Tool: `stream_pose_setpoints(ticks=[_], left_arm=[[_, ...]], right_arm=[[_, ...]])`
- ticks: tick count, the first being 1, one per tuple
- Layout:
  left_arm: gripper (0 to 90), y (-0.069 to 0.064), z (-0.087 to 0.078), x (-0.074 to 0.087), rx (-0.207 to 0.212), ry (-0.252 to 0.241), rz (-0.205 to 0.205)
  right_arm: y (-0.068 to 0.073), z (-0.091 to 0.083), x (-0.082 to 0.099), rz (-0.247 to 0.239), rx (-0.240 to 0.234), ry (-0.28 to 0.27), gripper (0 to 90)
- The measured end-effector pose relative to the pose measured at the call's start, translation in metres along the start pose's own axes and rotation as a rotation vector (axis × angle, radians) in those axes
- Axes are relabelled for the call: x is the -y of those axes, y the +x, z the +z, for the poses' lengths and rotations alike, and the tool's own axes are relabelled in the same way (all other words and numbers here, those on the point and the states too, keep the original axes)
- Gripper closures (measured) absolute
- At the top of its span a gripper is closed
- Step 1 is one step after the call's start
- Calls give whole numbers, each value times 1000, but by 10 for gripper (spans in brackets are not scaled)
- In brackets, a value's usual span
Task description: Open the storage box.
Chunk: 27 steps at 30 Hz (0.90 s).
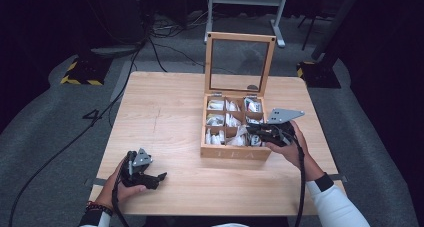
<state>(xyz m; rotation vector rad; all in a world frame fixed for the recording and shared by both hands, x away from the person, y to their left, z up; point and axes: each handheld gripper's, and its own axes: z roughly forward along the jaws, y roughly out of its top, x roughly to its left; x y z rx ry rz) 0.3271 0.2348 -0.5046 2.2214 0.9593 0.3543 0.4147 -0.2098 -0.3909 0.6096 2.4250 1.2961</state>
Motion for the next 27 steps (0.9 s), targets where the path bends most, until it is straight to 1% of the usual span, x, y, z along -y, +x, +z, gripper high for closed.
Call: stream_pose_setpoints(ticks=[1,2,5,6,8,16,20,27], left_arm=[[113,0,0,0,0,0,0],[113,1,0,0,-4,1,9],[112,1,0,0,-3,0,10],[112,0,0,0,-1,-1,2],[112,0,0,0,-1,-1,1],[111,0,0,0,-1,0,1],[109,0,0,0,-1,1,1],[109,0,0,0,-1,0,1]], right_arm=[[0,-3,1,2,1,-4,822],[0,-5,1,1,2,-7,822],[-1,-13,2,-1,8,-21,822],[-1,-16,3,-2,7,-26,822],[-1,-20,3,-1,9,-34,822],[2,-34,9,-2,-11,-57,822],[6,-40,11,-9,-25,-66,822],[14,-45,16,-25,-56,-68,822]])
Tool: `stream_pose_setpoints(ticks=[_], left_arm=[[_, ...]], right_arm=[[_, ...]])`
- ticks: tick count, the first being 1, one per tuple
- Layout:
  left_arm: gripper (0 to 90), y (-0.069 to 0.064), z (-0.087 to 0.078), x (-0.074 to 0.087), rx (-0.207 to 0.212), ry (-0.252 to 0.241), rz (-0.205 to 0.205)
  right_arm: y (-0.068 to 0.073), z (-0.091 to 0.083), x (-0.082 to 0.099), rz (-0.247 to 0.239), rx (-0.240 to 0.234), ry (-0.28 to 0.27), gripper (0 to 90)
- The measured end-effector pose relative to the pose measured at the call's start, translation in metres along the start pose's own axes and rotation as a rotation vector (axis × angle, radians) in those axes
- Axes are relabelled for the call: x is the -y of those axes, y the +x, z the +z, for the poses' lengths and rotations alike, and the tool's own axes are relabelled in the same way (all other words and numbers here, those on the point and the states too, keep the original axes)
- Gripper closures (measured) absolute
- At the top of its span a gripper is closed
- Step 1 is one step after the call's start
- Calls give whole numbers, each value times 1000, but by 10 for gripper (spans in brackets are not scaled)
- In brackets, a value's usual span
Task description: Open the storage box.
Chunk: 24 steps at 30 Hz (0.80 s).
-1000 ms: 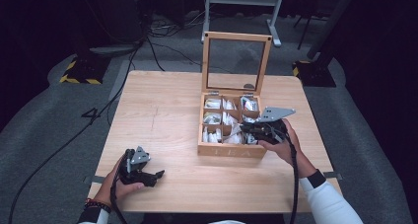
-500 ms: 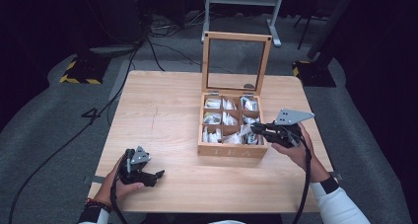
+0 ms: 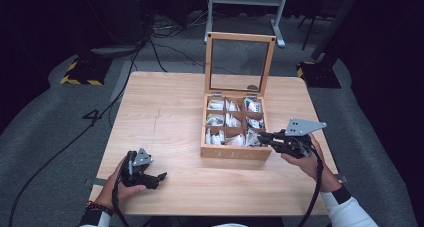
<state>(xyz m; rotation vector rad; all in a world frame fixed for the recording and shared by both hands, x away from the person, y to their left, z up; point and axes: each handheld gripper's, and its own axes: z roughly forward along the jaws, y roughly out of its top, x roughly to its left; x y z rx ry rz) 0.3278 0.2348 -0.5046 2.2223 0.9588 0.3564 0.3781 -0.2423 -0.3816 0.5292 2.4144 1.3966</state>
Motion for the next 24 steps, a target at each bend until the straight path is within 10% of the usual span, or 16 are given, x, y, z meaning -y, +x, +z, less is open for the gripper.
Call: stream_pose_setpoints(ticks=[24], left_arm=[[108,0,0,0,-3,0,-3]], right_arm=[[51,28,21,-113,-176,86,822]])
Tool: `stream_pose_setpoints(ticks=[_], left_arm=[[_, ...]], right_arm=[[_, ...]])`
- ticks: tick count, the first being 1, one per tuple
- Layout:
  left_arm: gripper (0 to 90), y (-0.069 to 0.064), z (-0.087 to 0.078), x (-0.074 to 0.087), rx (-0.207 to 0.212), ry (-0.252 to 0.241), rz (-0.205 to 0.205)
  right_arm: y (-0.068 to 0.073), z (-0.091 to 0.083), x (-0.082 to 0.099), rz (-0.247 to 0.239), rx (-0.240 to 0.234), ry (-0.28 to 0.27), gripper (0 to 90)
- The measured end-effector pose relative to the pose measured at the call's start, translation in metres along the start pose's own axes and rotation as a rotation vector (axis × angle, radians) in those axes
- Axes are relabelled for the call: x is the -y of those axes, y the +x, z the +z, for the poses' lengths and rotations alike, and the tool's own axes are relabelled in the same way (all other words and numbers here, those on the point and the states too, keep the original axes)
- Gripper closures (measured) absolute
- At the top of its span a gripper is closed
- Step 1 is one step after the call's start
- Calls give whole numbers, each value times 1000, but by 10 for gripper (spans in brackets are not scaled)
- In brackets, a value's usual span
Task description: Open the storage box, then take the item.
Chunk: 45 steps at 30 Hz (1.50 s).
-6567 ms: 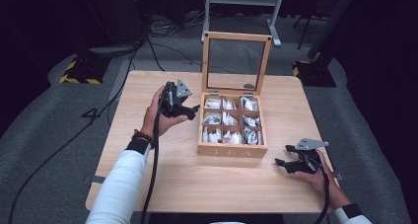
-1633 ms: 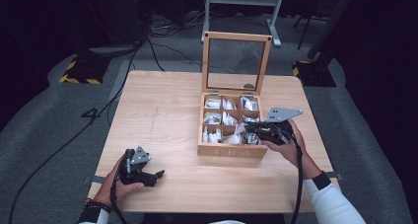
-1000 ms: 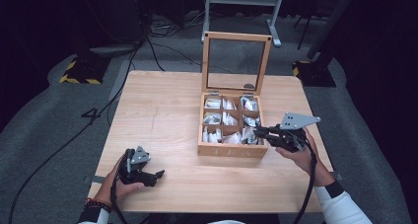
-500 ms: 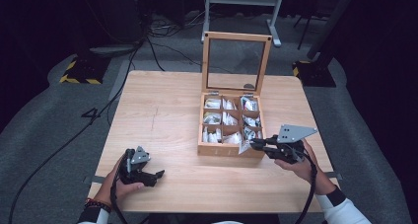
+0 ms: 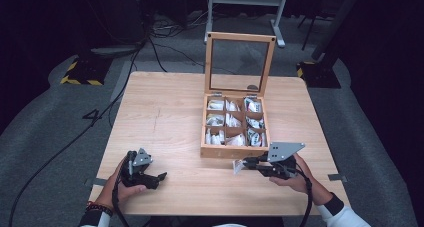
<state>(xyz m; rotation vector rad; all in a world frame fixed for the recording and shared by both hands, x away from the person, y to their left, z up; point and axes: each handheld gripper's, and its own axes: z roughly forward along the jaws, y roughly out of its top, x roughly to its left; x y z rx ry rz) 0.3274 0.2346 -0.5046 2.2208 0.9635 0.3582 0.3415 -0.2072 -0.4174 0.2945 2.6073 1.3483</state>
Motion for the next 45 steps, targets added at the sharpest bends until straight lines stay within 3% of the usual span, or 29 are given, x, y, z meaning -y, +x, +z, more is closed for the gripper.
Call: stream_pose_setpoints(ticks=[6,10,21,30,34,39,45], left_arm=[[107,0,0,0,0,0,0],[107,0,0,0,-1,1,1],[95,1,2,-2,3,3,3],[84,1,3,-3,4,9,4],[84,1,3,-3,4,9,4],[84,1,3,-3,4,9,4],[84,1,3,-3,5,9,4]], right_arm=[[11,24,13,-27,-64,77,821],[14,33,20,-30,-73,104,820],[14,37,39,0,-78,100,810],[12,41,52,8,-80,163,773],[10,41,53,-9,-52,194,703],[4,38,57,36,-73,195,557],[-1,28,58,52,-40,181,404]])
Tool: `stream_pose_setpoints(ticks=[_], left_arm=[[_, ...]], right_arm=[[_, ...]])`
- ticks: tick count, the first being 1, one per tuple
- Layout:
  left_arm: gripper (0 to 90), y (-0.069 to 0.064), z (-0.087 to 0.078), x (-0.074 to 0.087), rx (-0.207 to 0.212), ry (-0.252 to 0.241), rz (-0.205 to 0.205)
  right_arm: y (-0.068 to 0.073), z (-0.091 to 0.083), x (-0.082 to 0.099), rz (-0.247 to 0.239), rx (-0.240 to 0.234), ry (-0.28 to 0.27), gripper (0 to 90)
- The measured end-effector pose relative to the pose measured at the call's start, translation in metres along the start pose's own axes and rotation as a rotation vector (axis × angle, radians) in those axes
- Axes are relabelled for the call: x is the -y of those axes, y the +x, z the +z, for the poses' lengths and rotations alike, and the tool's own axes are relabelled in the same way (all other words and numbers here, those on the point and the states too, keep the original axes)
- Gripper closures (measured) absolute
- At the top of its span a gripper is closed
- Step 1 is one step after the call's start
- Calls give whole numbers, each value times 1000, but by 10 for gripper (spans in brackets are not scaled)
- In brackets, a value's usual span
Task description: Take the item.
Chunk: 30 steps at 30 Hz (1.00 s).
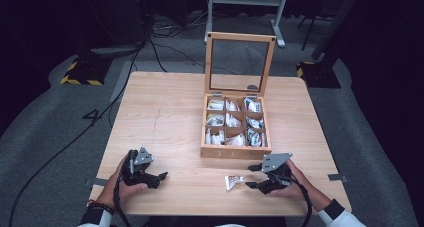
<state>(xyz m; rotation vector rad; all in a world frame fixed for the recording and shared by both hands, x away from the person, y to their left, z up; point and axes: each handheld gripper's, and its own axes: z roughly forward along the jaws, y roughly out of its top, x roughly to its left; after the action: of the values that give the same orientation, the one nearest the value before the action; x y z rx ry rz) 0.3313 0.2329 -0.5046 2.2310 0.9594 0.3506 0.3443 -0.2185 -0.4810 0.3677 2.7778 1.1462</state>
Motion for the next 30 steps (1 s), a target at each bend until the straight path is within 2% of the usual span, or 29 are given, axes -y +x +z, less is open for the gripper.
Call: stream_pose_setpoints(ticks=[3,6,13,16,19,20,25,28,30], left_arm=[[84,0,0,0,-1,0,-2],[85,0,0,-1,-3,10,-2],[92,-2,0,-5,-17,33,-14],[114,-4,0,-6,-12,35,-11],[164,-6,1,-11,-18,37,-2],[164,-5,1,-11,-14,34,3],[177,-7,0,-19,20,9,13],[193,-4,2,-24,36,4,22],[195,-2,3,-27,48,6,19]], right_arm=[[-5,-8,6,32,18,-5,385],[-8,-13,13,39,36,22,385],[-18,-29,34,92,77,50,354],[-24,-39,41,126,97,36,349],[-30,-47,48,149,136,34,326],[-33,-51,51,164,157,34,320],[-44,-60,59,205,201,12,307],[-53,-65,62,252,232,-29,307],[-57,-67,61,260,261,-40,307]])
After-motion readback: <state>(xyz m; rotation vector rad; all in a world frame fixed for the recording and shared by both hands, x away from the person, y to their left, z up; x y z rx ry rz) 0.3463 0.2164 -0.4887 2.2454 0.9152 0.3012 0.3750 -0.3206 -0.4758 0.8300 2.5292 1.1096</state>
